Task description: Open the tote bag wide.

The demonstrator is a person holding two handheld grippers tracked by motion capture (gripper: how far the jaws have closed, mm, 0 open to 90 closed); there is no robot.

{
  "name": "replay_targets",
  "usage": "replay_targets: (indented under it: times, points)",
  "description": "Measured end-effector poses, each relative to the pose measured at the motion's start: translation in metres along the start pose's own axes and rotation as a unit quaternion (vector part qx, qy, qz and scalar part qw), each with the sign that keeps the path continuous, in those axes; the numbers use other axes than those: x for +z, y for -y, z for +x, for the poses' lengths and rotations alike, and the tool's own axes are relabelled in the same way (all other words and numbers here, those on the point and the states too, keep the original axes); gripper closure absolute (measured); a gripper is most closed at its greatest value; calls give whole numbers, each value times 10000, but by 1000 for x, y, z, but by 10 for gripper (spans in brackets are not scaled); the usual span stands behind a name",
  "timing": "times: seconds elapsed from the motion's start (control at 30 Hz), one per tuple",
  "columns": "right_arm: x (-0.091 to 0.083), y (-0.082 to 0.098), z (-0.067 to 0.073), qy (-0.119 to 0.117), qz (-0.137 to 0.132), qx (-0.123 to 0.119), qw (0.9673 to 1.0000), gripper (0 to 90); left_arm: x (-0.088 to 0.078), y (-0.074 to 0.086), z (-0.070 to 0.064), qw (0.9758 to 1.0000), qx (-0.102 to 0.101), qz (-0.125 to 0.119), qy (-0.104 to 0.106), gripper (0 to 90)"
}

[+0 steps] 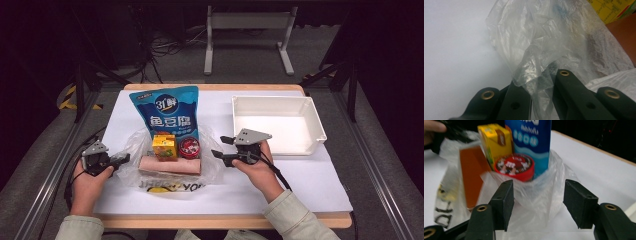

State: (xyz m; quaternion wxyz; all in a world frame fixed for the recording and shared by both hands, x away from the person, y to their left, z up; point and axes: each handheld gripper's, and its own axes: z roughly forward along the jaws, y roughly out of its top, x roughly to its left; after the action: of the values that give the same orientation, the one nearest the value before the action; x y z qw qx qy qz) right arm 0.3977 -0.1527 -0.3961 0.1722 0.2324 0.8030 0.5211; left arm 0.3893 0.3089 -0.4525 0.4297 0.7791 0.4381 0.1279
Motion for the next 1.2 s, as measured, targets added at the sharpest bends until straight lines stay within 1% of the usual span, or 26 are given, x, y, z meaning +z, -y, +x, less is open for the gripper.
replay_targets:
  times: [0.07, 0.13, 0.17, 0.27, 0.3, 0.33, 0.43, 0.57, 0.63, 0.67, 0.7, 0.73, 0.77, 0.8, 0.83, 0.93, 0.97, 1.0, 1.03, 1.07, 1.13, 1.17, 1.2]
  points:
    - [-4, -6, 2, -61, -157, 26, 9999, 448, 0, 0, -1, 10000, -27, -16, 3, 878]
    - [-6, -11, 5, -165, -245, 20, 9996, 523, 0, 0, -1, 10000, -25, -15, 5, 878]
    - [-7, -17, 10, -302, -328, -5, 9990, 618, 0, 0, -1, 10000, -38, -16, 10, 878]
    - [-4, -22, 16, -417, -365, 16, 9985, 710, 1, 0, -1, 10000, -34, -10, 9, 878]
    - [-4, -22, 16, -417, -365, 16, 9985, 710, 1, 0, -1, 10000, -12, -5, 14, 878]
    - [1, -24, 20, -442, -331, 43, 9985, 726, 1, 0, -1, 10000, -13, -5, 18, 878]
    - [13, -21, 24, -465, -166, 126, 9987, 722, 1, 0, -1, 10000, -23, 3, 23, 878]
    - [26, -9, 27, -474, 159, 233, 9985, 741, 0, 0, -2, 10000, -7, 13, 36, 877]
    - [29, -3, 28, -500, 241, 249, 9981, 743, -1, 0, -2, 10000, 37, 23, 46, 875]
    - [30, 1, 28, -522, 301, 268, 9978, 739, -1, 0, -2, 10000, 71, 37, 54, 875]
    - [30, 4, 28, -533, 339, 266, 9976, 730, -2, 1, -3, 10000, 46, 29, 58, 873]
    - [30, 6, 28, -546, 378, 277, 9974, 720, -3, 1, -3, 9999, 88, 42, 71, 870]
    - [30, 10, 28, -558, 449, 274, 9971, 712, -3, 1, -4, 10000, 64, 13, 63, 867]
    - [30, 12, 27, -569, 500, 274, 9968, 694, -5, 2, -4, 9999, 105, 15, 80, 862]
    - [29, 15, 27, -592, 547, 270, 9964, 675, -5, 2, -6, 9999, 48, -7, 102, 858]
    - [30, 20, 28, -651, 651, 214, 9955, 635, -6, 4, -8, 9999, 72, 2, 152, 853]
    - [31, 22, 29, -673, 723, 158, 9950, 605, -6, 5, -9, 9999, 79, 25, 151, 846]
    - [31, 25, 30, -704, 789, 91, 9943, 549, -6, 5, -9, 9998, 117, 57, 164, 831]
    - [31, 25, 30, -704, 789, 91, 9943, 549, -6, 6, -10, 9997, 149, 74, 173, 831]
    - [31, 25, 30, -718, 811, 98, 9941, 514, -6, 7, -10, 9997, 151, 93, 189, 824]
    - [32, 27, 30, -740, 845, 88, 9936, 400, -6, 10, -11, 9997, 93, 108, 210, 812]
    - [33, 29, 30, -780, 942, 90, 9925, 333, -6, 12, -11, 9996, 114, 148, 217, 790]
    - [34, 30, 31, -810, 981, 75, 9918, 313, -6, 12, -11, 9995, 105, 168, 235, 782]
